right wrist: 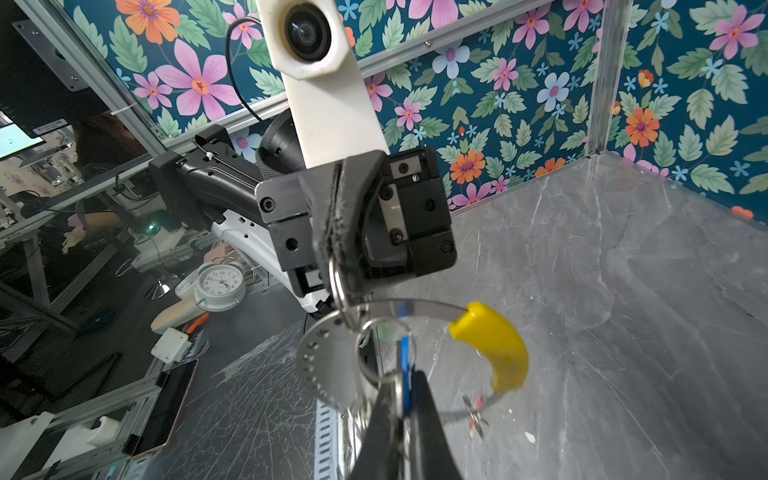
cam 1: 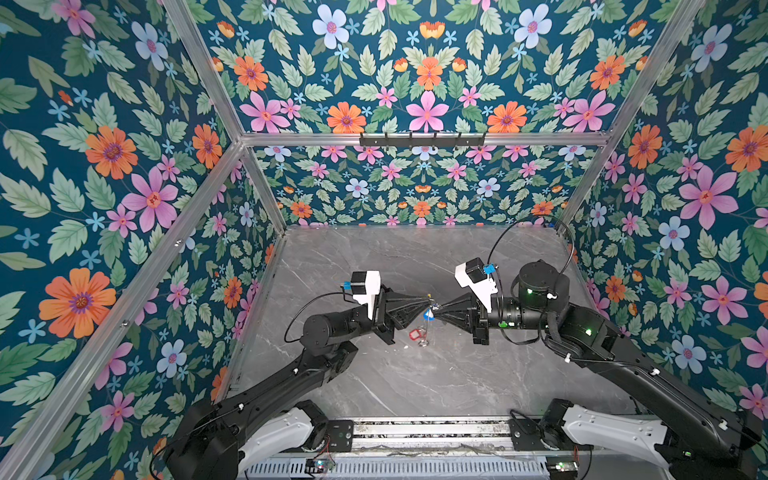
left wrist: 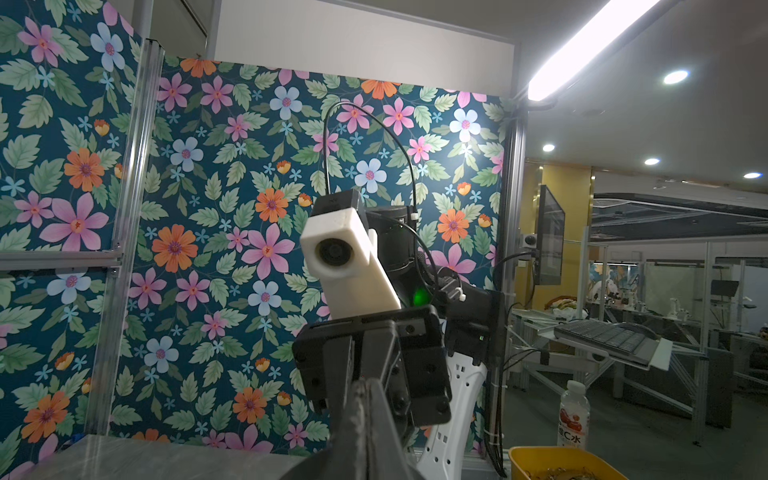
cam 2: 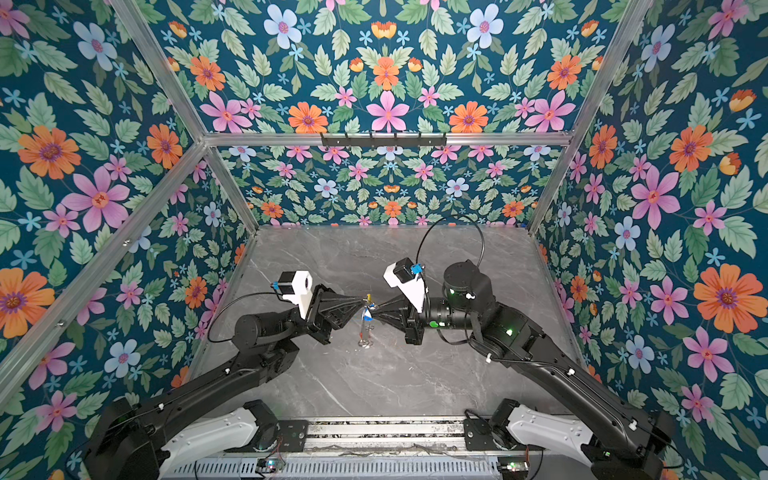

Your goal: Remove the keys from the keyring

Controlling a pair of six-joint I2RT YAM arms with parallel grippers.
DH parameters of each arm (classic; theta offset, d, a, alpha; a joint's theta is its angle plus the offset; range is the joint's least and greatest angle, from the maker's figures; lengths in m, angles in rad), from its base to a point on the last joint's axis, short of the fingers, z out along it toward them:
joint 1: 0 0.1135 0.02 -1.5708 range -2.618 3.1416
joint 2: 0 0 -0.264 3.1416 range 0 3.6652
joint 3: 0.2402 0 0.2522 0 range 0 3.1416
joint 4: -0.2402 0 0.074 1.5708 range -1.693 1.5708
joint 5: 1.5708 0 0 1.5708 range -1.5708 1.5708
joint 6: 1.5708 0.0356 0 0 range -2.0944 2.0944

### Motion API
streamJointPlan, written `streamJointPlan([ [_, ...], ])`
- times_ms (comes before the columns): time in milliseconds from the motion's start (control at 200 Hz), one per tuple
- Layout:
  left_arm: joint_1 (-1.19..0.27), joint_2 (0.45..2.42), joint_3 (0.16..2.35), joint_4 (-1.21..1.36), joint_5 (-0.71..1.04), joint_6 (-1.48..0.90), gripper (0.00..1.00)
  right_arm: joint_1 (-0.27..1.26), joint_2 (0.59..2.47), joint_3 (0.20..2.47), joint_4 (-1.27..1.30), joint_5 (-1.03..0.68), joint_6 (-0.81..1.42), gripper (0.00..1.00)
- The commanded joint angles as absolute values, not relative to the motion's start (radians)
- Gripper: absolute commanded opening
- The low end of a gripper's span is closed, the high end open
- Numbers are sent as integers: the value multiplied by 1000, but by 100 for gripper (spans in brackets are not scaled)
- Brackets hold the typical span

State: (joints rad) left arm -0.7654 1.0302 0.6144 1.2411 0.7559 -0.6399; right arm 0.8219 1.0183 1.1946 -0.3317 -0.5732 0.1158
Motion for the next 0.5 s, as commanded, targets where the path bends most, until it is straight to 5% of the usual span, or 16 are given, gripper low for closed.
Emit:
streamJointPlan([
  [0, -765, 1012, 632, 1266, 753, -597, 0, 816, 1010, 1188, -394, -523, 111, 0],
  [240, -765, 997, 641, 1211, 760, -576, 0, 814, 1016, 1188, -406, -550, 117, 0],
  [380, -765, 990, 653, 1169, 765, -563, 0, 814, 984, 1174, -403, -531, 108, 40],
  [495, -765, 987, 661, 1137, 770, -554, 0, 807, 952, 1189, -404, -526, 88, 51],
])
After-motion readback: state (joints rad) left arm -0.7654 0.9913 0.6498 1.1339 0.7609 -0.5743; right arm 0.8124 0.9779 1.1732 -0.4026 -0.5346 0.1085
